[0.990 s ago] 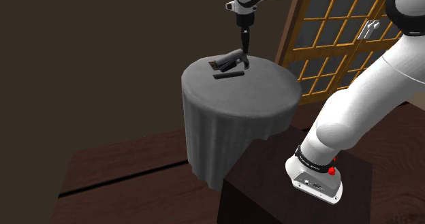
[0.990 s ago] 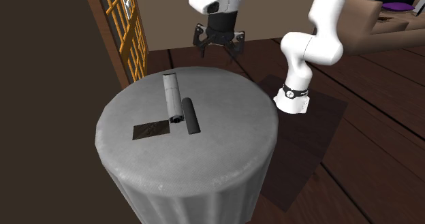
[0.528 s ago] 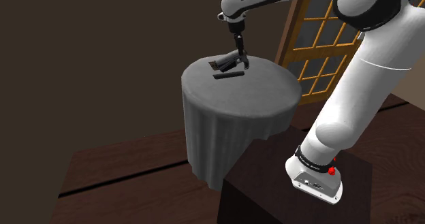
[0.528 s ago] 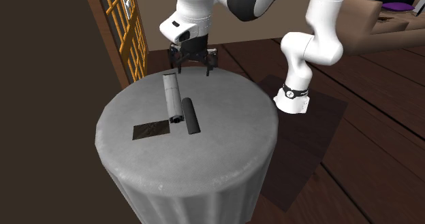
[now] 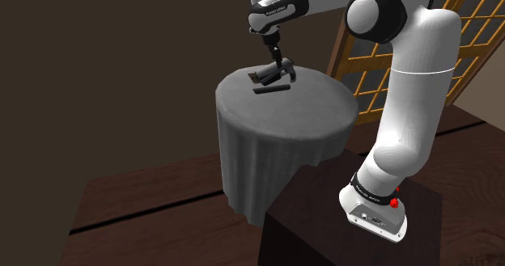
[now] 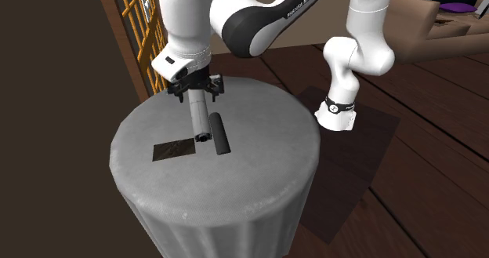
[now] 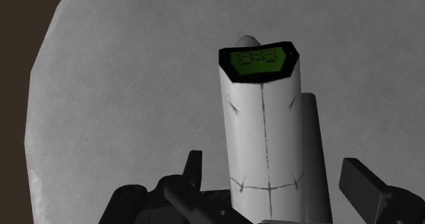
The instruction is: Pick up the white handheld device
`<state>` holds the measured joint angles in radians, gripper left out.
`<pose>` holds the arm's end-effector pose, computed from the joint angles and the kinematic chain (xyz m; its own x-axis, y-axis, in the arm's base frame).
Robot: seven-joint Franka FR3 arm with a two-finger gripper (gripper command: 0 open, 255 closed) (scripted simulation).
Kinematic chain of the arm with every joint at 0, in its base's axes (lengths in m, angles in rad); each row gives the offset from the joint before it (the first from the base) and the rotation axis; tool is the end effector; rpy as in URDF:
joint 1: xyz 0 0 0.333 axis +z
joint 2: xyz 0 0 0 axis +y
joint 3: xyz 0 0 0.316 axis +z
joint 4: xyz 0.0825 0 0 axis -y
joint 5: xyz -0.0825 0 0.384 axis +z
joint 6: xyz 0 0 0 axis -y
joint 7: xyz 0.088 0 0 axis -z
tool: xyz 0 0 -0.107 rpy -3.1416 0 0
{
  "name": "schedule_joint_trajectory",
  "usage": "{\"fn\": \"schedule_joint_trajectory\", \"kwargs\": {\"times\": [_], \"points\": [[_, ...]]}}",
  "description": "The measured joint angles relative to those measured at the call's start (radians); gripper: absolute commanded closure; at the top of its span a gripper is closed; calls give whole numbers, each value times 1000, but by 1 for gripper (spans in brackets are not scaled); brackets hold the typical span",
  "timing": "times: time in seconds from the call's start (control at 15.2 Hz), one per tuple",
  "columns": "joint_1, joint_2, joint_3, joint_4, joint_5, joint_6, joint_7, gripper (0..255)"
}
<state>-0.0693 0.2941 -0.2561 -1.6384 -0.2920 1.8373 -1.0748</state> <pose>0.6007 -0.2110 0.4482 0.6308 0.6939 -0.3472 0.7558 -0.6509 0.0722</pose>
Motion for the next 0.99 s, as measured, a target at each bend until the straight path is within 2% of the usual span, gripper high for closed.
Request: {"fn": "schedule_joint_trajectory", "kwargs": {"times": [0.4, 0.46, 0.99], "points": [[-3, 26, 1, -42, -3, 65, 14, 0], [-4, 27, 1, -48, -3, 71, 15, 255], [-3, 25, 0, -53, -4, 76, 17, 255]]}}
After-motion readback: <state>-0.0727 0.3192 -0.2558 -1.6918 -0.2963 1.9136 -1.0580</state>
